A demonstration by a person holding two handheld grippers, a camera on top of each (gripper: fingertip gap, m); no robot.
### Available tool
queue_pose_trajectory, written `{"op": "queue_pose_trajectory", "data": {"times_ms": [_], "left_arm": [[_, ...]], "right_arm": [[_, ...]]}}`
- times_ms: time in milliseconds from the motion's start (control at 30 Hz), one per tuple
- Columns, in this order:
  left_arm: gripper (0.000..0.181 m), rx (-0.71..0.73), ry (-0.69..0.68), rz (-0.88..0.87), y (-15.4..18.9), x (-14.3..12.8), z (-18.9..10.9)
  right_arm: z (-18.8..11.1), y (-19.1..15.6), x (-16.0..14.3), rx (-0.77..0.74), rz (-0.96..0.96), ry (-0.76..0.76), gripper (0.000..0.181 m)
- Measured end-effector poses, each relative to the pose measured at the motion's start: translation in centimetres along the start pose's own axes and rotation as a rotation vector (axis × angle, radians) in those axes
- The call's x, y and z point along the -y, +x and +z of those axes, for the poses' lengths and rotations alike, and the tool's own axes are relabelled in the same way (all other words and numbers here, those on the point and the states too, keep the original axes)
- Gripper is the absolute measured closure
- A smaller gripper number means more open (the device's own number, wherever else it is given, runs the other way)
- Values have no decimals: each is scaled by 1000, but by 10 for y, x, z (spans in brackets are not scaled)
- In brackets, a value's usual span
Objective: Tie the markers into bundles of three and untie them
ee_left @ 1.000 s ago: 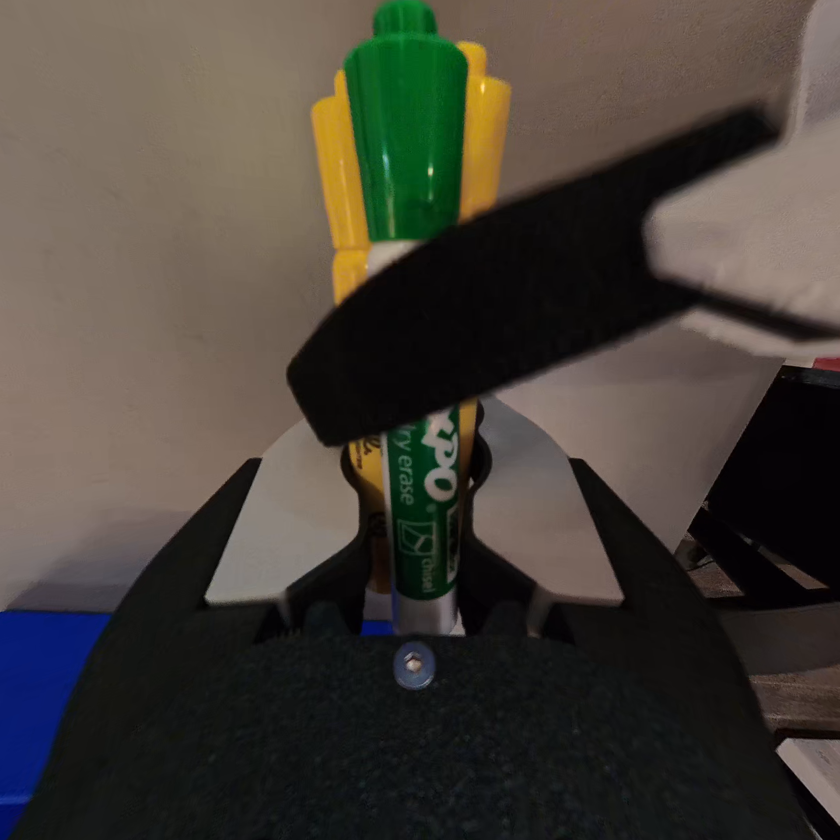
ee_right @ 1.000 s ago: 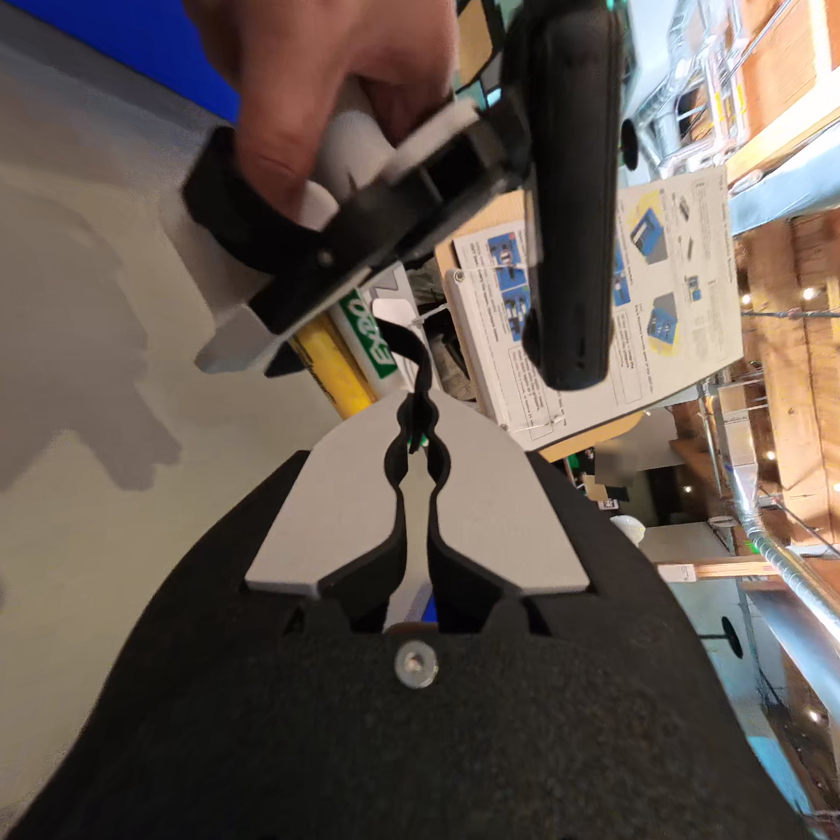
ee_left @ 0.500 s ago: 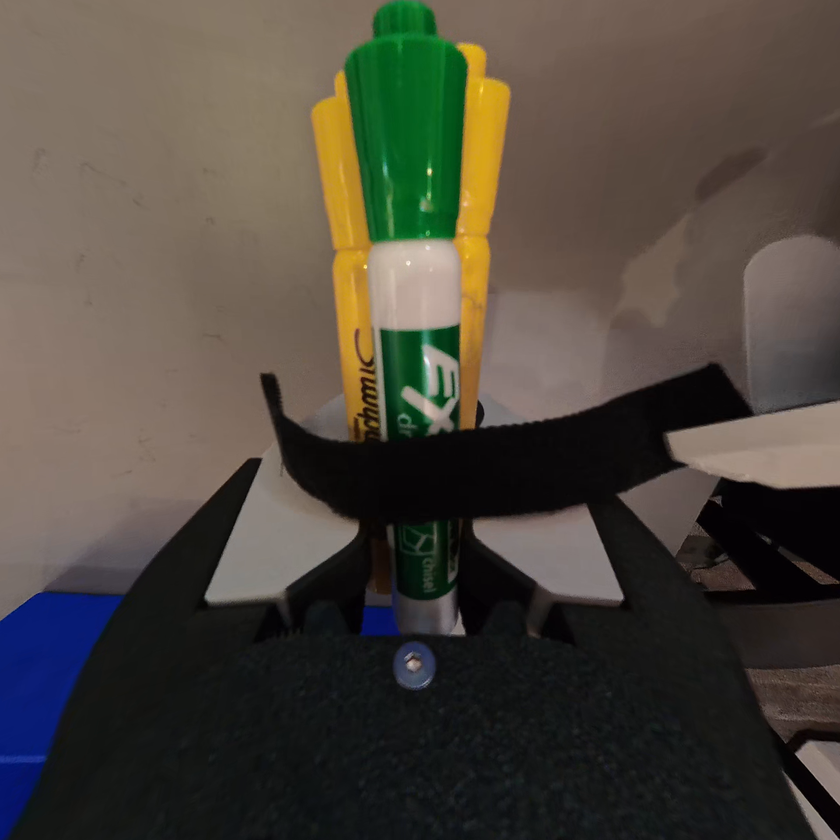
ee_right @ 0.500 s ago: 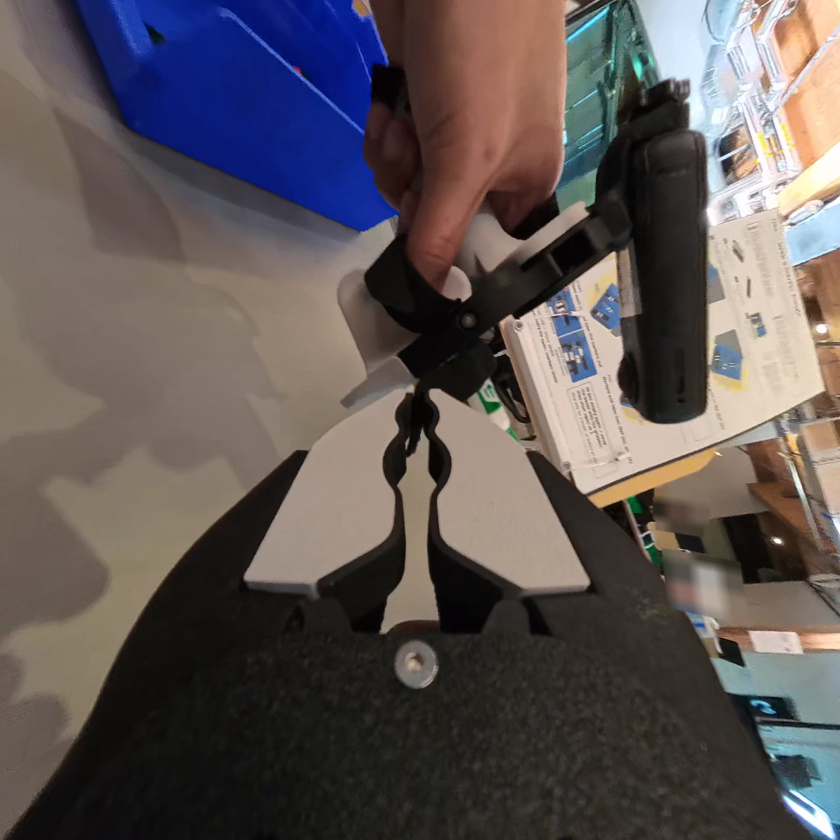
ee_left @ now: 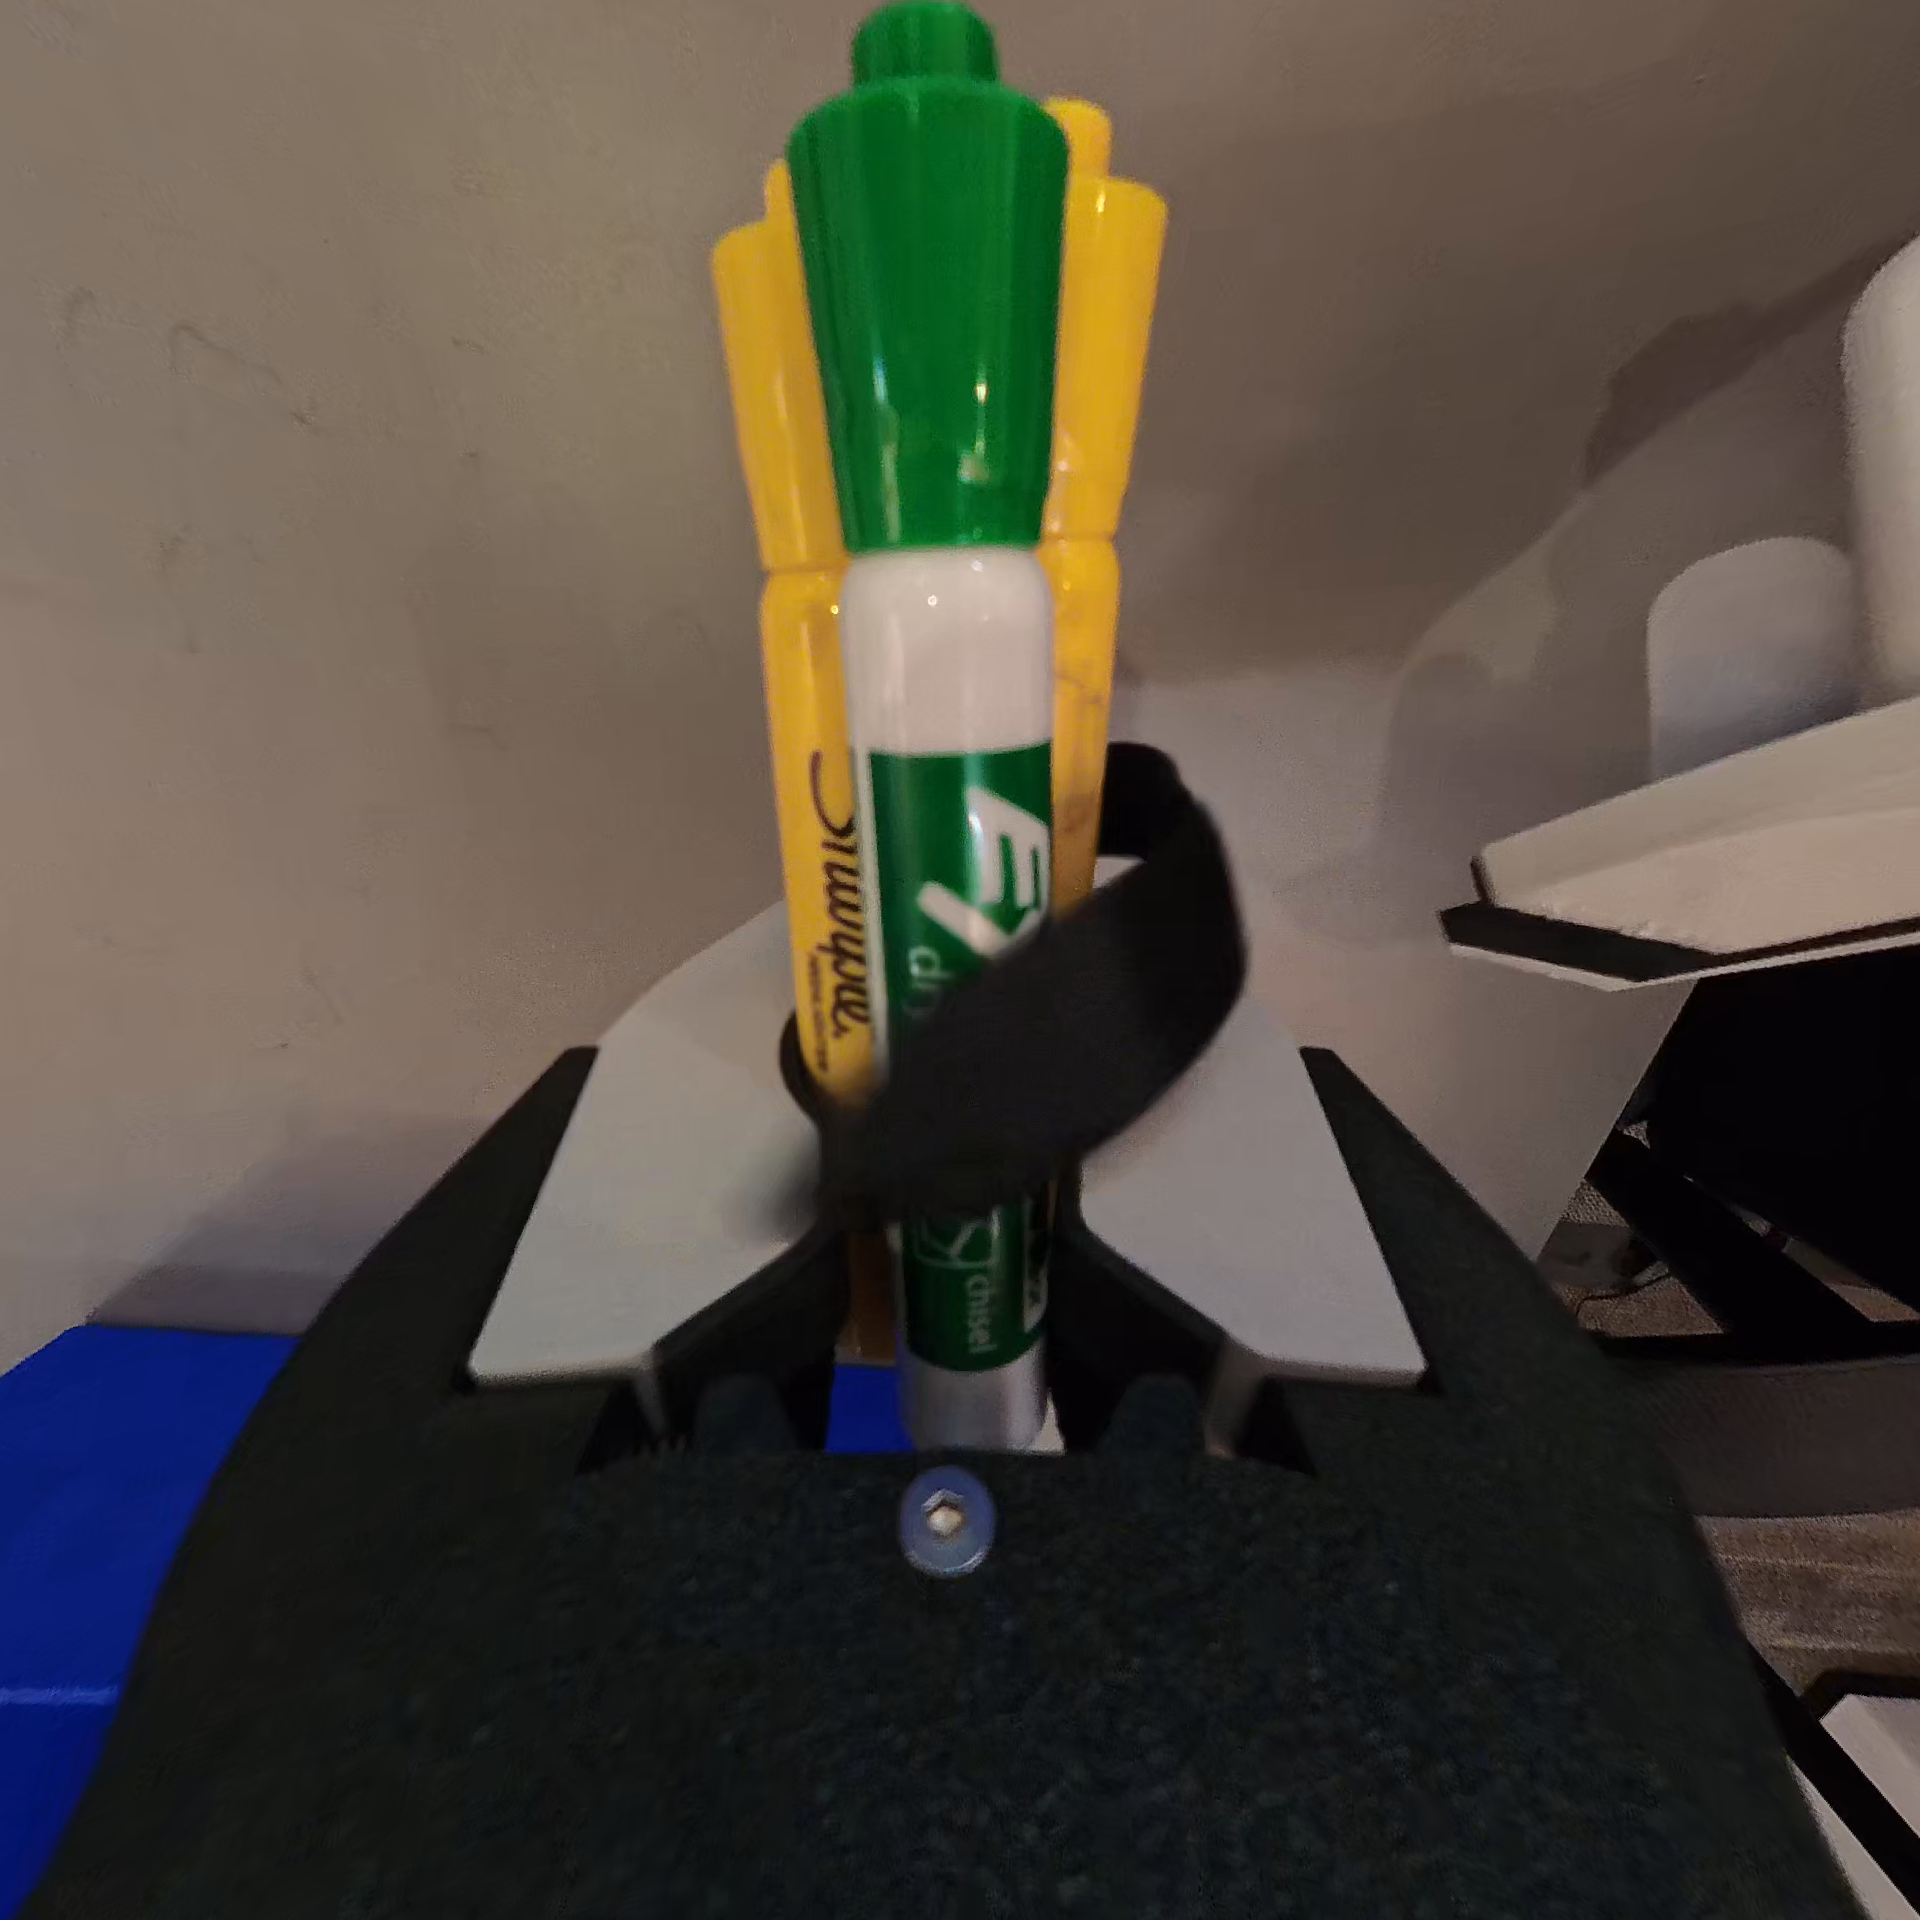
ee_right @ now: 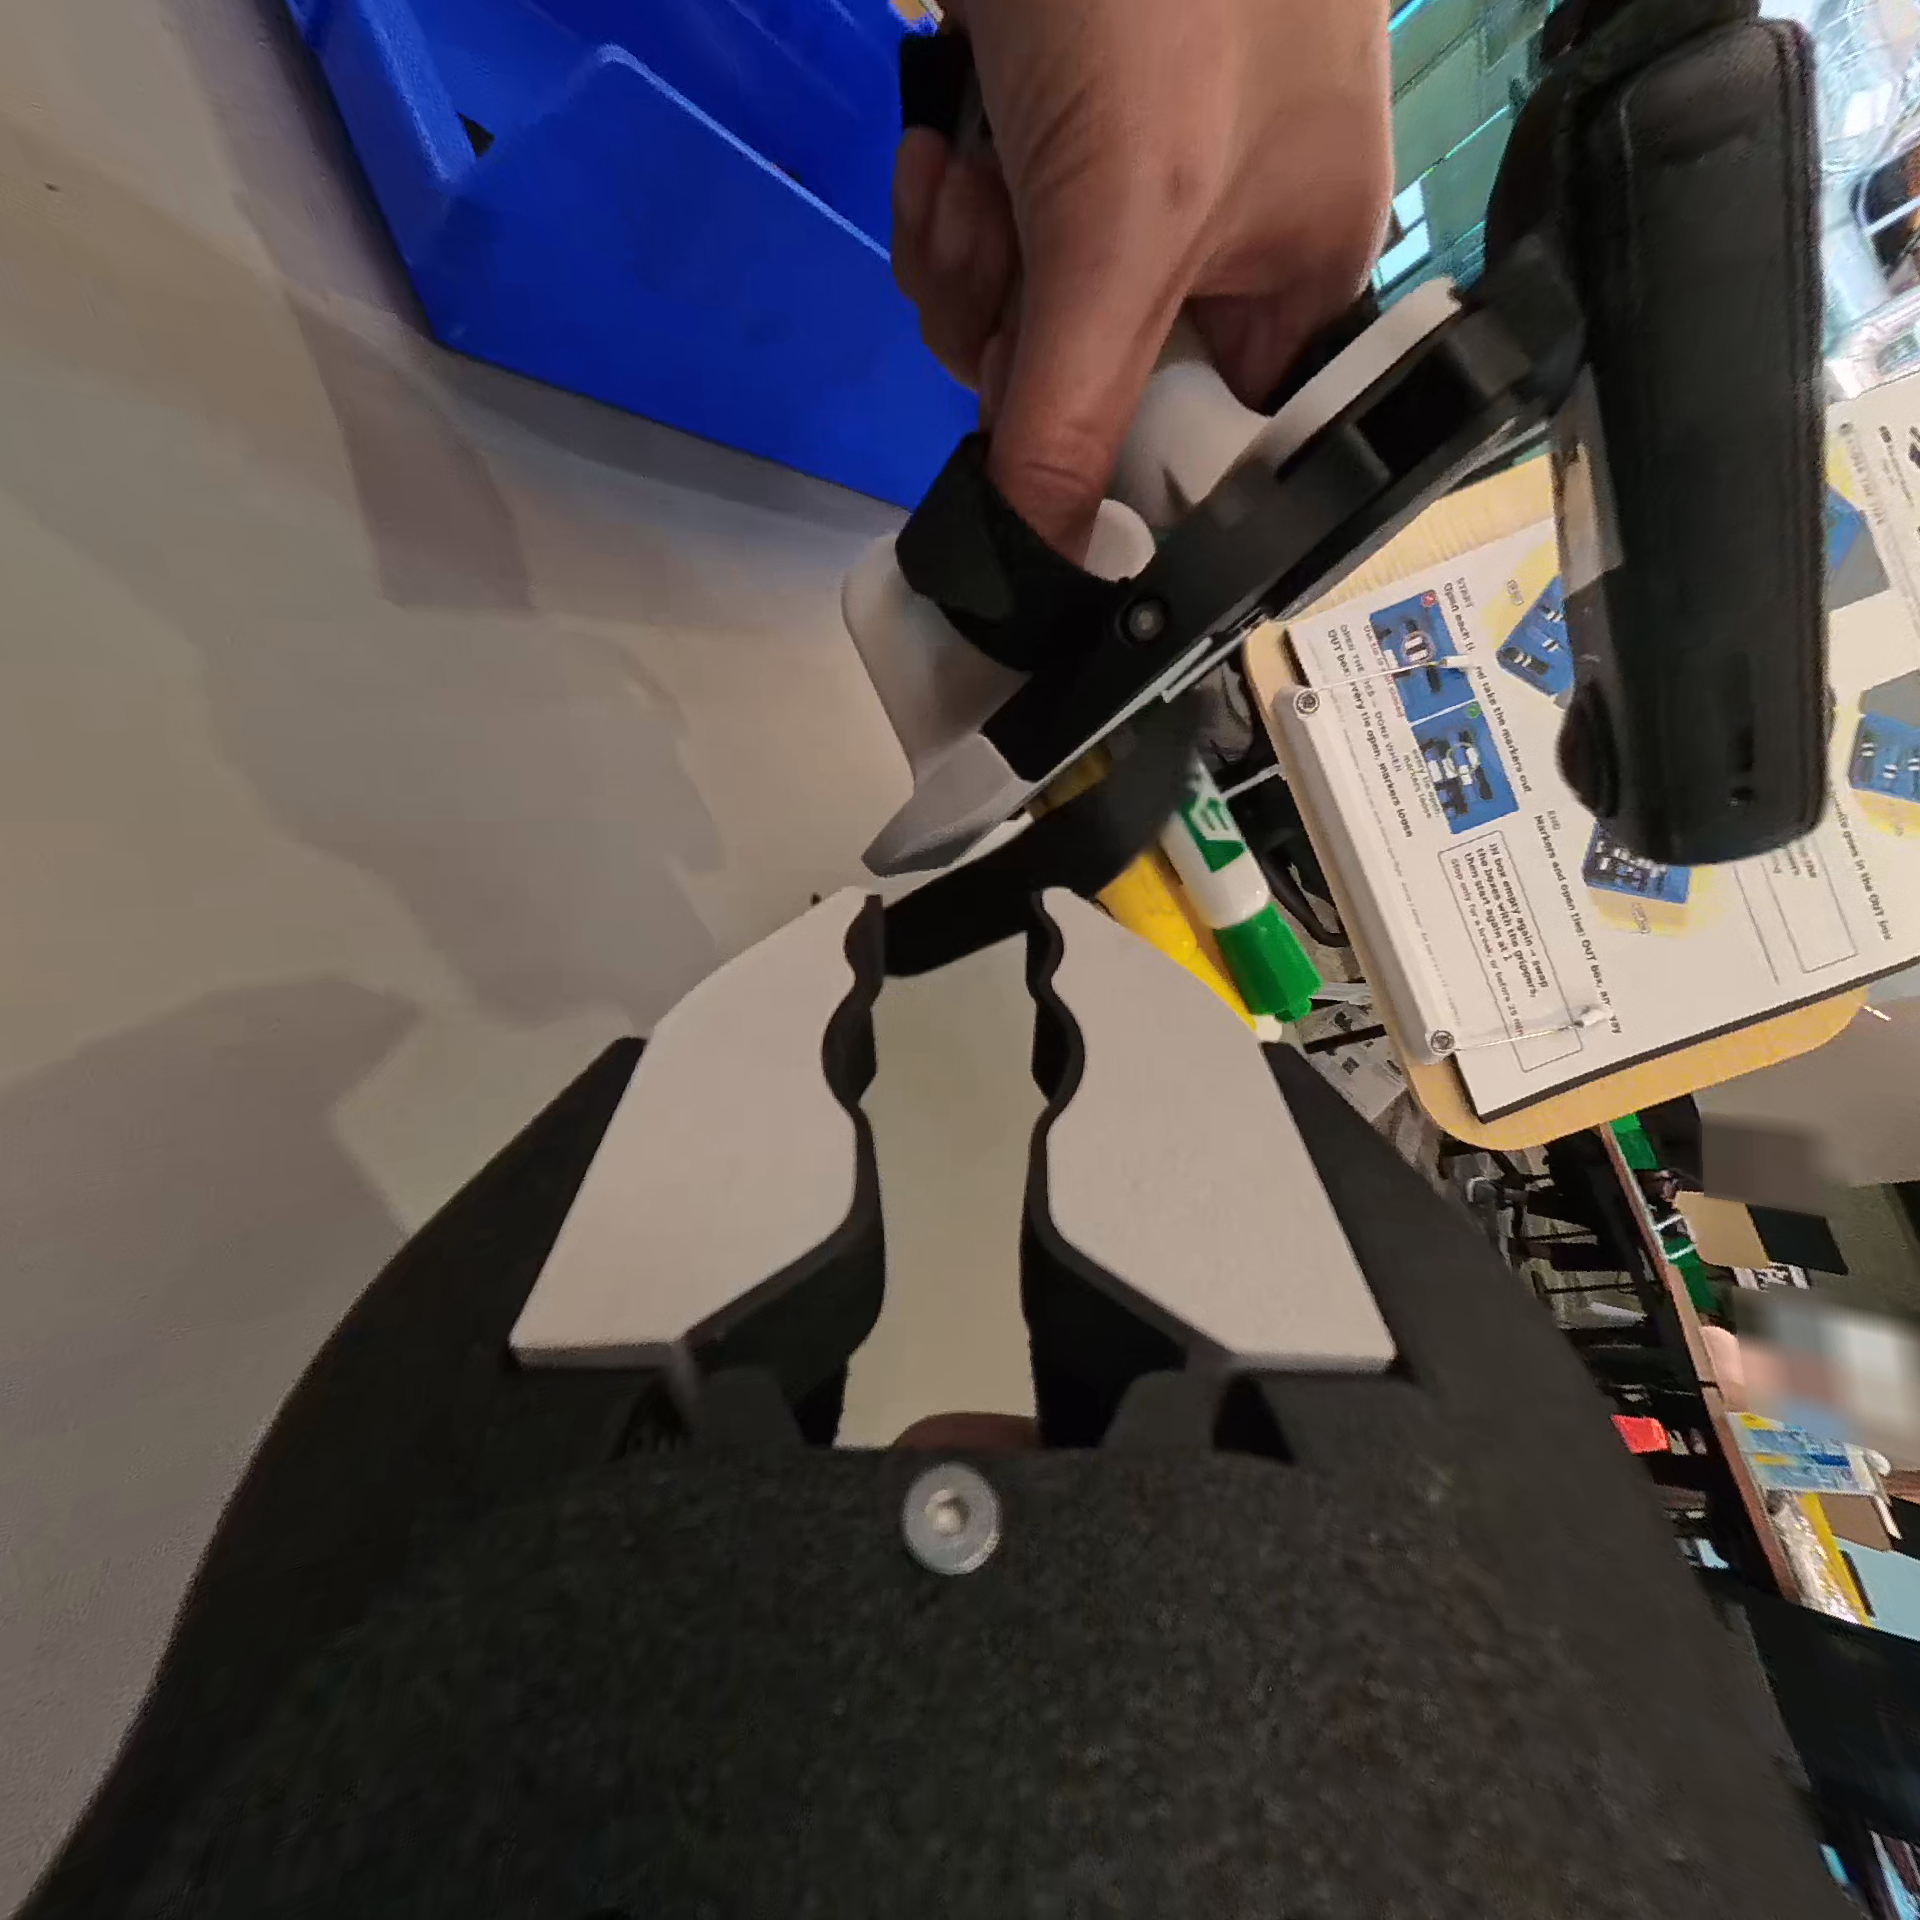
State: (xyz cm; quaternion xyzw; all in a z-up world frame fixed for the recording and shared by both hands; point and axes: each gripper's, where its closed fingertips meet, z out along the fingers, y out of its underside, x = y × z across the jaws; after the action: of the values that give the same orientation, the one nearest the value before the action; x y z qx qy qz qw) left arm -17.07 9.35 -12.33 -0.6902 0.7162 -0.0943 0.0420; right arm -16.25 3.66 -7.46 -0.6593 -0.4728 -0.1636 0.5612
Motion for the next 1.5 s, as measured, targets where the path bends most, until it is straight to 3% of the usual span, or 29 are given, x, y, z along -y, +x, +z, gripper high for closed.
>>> {"op": "queue_pose_trajectory", "data": {"times_ms": [33, 133, 233, 333, 400, 500, 567, 667, 733, 800, 867, 900, 1000, 1133, 1200, 1267, 1333, 1433, 1500], "left_arm": [[139, 2, -3, 1, 0, -1, 0], [139, -3, -4, 3, 2, -2, 1], [139, 6, -6, 0, 1, -5, 0], [139, 10, -4, -8, 0, -9, -2], [139, 16, -10, -11, -1, -13, -2], [139, 22, -20, -14, 1, -21, -2], [139, 26, -24, -18, 3, -26, -2], [139, 22, -20, -23, 4, -31, 0], [139, 23, -18, -24, 4, -32, 2], [139, 20, -18, -24, 4, -33, 4], [139, 18, -15, -21, 4, -32, 6], [139, 16, -12, -20, 4, -31, 6], [139, 16, 2, -19, 4, -30, 6], [140, 14, 28, -27, 2, -28, 5], [139, 15, 30, -26, 2, -26, 6], [140, 13, 32, -24, 2, -22, 7], [139, 10, 36, -23, 2, -17, 9], [140, 4, 43, -20, 1, -8, 13], [140, -1, 54, -20, 1, -2, 14]], "right_arm": [[-1, 0, 1, 4, 9, 7, 153], [-5, 3, -1, 27, 57, 39, 153], [-7, 10, -23, 91, 125, 41, 153], [-12, -12, -56, 379, 229, -29, 151], [-15, -22, -75, 519, 320, -84, 137], [-24, -37, -75, 721, 394, -44, 137], [-34, -52, -64, 816, 320, -3, 131], [-40, -71, -47, 746, 121, 73, 144], [-31, -81, -53, 678, 18, 44, 148], [-17, -91, -67, 682, -8, -37, 151], [-3, -93, -82, 672, -18, -123, 175], [-3, -90, -81, 676, 6, -112, 178], [-1, -49, -72, 598, 249, -66, 180], [14, 36, -93, 406, 809, -22, 180], [15, 75, -86, 379, 1167, 156, 180], [9, 106, -66, 417, 1467, 427, 180], [5, 118, -48, 432, 1605, 603, 180], [-6, 118, -19, 416, 1662, 801, 181], [-8, 106, -5, 449, 1707, 828, 180]]}}
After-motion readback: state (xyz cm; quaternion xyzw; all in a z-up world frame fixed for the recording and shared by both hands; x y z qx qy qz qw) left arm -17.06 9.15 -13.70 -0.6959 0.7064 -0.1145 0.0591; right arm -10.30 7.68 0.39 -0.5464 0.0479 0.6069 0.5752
